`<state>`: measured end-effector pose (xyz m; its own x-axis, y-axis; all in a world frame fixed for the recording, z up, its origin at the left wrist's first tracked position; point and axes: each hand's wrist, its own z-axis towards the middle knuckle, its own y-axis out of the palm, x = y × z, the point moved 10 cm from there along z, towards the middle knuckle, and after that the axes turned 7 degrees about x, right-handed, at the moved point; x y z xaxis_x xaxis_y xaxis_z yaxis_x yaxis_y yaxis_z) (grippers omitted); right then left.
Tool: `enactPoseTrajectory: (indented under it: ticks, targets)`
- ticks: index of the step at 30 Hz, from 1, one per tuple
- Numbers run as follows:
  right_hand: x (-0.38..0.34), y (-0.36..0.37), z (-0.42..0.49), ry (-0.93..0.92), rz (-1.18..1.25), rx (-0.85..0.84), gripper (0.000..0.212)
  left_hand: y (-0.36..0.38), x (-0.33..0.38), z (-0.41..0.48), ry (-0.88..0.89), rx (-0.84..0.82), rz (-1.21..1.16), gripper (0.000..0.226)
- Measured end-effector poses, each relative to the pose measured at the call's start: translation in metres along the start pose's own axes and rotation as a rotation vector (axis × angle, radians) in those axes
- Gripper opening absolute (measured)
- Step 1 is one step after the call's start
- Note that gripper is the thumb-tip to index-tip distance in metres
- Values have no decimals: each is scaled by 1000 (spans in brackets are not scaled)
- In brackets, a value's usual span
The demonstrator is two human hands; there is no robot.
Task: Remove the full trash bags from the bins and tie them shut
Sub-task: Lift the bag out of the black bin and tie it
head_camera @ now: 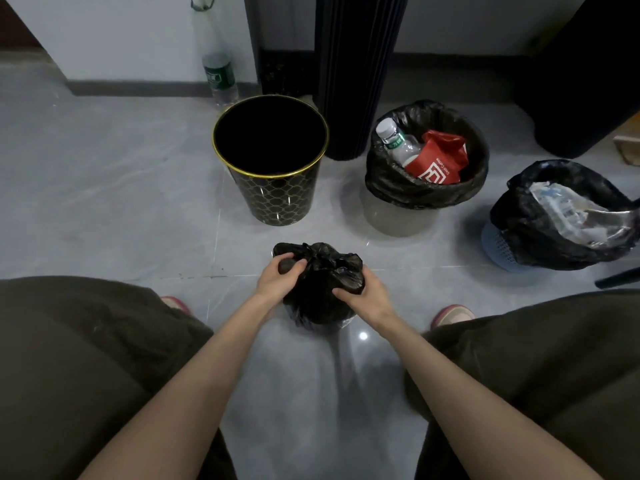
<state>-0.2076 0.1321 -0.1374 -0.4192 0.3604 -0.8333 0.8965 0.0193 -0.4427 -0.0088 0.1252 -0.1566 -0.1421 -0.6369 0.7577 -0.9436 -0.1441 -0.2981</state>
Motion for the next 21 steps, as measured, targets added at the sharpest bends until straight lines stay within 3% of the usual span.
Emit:
enactPoseTrajectory:
  ticks: [4, 10, 21]
  targets:
    - [-22, 28, 27, -44, 39, -10, 42, -30, 19, 29, 75, 145, -69, 42]
    - [-57, 69, 70, -89, 102, -68, 46, -60, 42, 78, 116, 231, -159, 40]
    - [-85, 100, 122, -91, 202, -19, 48, -76, 80, 136, 159, 184, -183, 37]
